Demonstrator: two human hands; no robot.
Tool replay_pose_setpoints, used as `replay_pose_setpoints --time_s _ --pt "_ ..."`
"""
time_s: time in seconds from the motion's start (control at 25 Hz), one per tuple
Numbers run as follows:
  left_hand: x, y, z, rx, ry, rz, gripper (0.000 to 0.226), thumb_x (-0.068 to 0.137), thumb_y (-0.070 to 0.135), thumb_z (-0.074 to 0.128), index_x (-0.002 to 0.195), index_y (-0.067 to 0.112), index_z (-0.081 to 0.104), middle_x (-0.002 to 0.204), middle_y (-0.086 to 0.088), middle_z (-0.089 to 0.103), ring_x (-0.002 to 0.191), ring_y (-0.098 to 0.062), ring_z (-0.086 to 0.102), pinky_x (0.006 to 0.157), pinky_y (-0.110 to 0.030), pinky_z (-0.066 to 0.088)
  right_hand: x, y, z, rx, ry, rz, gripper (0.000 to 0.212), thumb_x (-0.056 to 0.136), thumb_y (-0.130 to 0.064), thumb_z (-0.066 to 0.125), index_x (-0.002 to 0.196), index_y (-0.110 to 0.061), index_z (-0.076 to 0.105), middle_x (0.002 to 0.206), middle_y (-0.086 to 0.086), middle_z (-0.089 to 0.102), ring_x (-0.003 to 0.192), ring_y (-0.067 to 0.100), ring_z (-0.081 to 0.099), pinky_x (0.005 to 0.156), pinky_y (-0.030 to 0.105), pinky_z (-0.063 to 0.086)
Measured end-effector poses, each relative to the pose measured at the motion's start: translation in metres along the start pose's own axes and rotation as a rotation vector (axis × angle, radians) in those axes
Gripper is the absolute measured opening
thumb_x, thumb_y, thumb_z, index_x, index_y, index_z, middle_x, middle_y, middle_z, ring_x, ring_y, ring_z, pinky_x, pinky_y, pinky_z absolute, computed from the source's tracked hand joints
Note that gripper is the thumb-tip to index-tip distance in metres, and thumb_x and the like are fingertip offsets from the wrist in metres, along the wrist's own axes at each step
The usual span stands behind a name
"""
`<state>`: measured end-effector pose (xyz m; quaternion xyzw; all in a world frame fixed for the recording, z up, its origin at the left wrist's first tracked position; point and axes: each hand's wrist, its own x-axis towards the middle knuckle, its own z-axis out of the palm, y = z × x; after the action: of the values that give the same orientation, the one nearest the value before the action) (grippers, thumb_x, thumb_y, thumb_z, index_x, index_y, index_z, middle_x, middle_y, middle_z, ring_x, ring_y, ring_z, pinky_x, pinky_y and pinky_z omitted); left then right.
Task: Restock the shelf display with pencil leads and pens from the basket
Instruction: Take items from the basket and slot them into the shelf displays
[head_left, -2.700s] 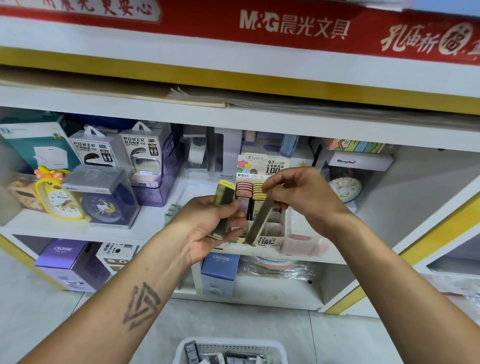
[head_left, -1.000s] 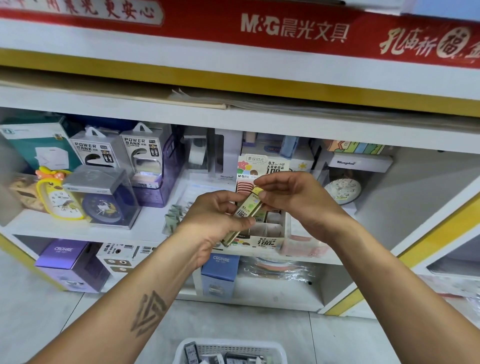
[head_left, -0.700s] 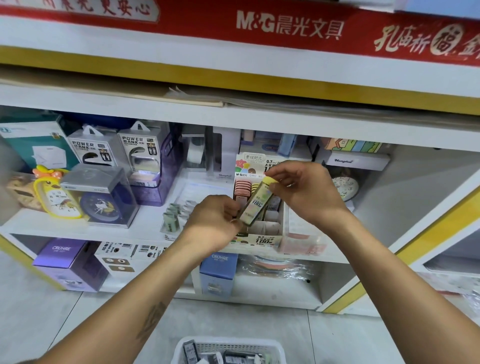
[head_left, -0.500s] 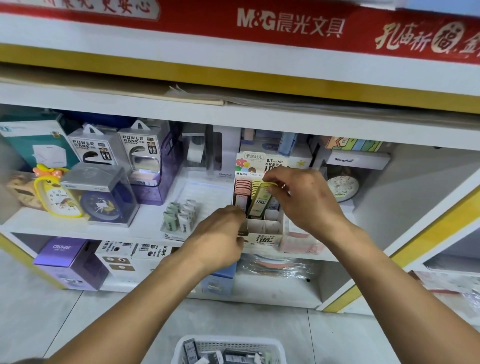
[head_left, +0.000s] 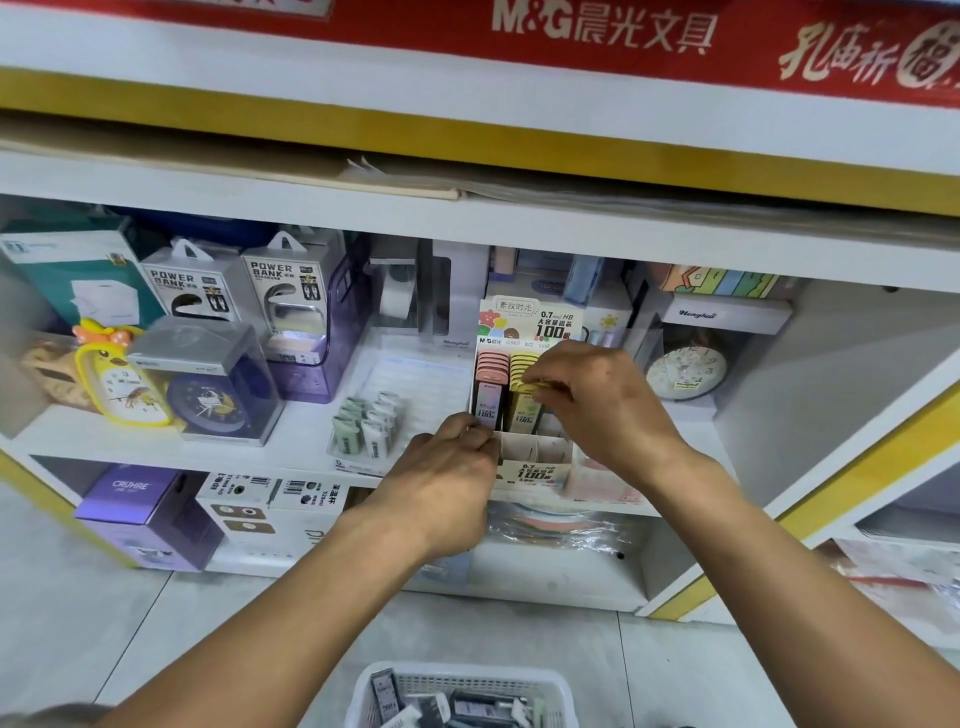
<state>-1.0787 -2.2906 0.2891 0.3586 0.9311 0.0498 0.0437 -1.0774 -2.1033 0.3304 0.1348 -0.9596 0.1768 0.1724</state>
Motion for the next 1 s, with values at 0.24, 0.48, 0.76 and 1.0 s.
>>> replay_pose_setpoints --time_s 0.24,0.48,0.76,1.0 --pt "0.0 -0.003 0.0 -0.017 0.004 0.016 0.057 0.085 0.016 0.054 0.141 0.012 0.043 0.15 0.001 0.038 0.141 -0.016 0.021 0.11 -0.037 0.037 -0.002 0.001 0.004 -0.156 -0.058 0.039 0.036 0.092 -0.003 0.058 0.12 -0.021 0.072 0.114 0.0 0.058 0.109 0.024 0.056 0.085 0.038 0.052" --pt "-0.016 -0.001 -0.003 -0.061 0.159 0.052 0.041 0.081 0.007 0.053 0.121 0.012 0.058 0.125 -0.005 0.054 0.118 -0.025 0.047 0.098 -0.039 0.046 -0.019 -0.013 -0.008 0.04 0.024 0.145 0.027 0.091 -0.002 0.055 0.106 -0.013 0.076 0.107 0.003 0.07 0.101 0.023 0.064 0.09 0.03 0.05" --pt "-0.05 0.026 0.065 -0.027 -0.28 -0.031 0.021 0.085 0.01 0.055 0.105 0.008 0.06 0.107 -0.015 0.064 0.091 -0.03 0.058 0.071 -0.038 0.049 -0.12 -0.036 0.065 0.0 -0.553 0.295 0.029 0.085 -0.006 0.056 0.104 -0.016 0.075 0.106 0.006 0.073 0.094 0.024 0.068 0.086 0.035 0.056" --pt "-0.083 0.034 0.174 0.026 -0.69 -0.086 0.014 0.084 0.013 0.066 0.083 0.005 0.055 0.088 -0.023 0.054 0.086 -0.033 0.06 0.076 -0.04 0.052 -0.239 -0.03 0.186 -0.037 -1.079 0.418 0.03 0.089 -0.007 0.057 0.115 -0.001 0.068 0.118 0.02 0.067 0.107 0.033 0.064 0.092 0.041 0.055"
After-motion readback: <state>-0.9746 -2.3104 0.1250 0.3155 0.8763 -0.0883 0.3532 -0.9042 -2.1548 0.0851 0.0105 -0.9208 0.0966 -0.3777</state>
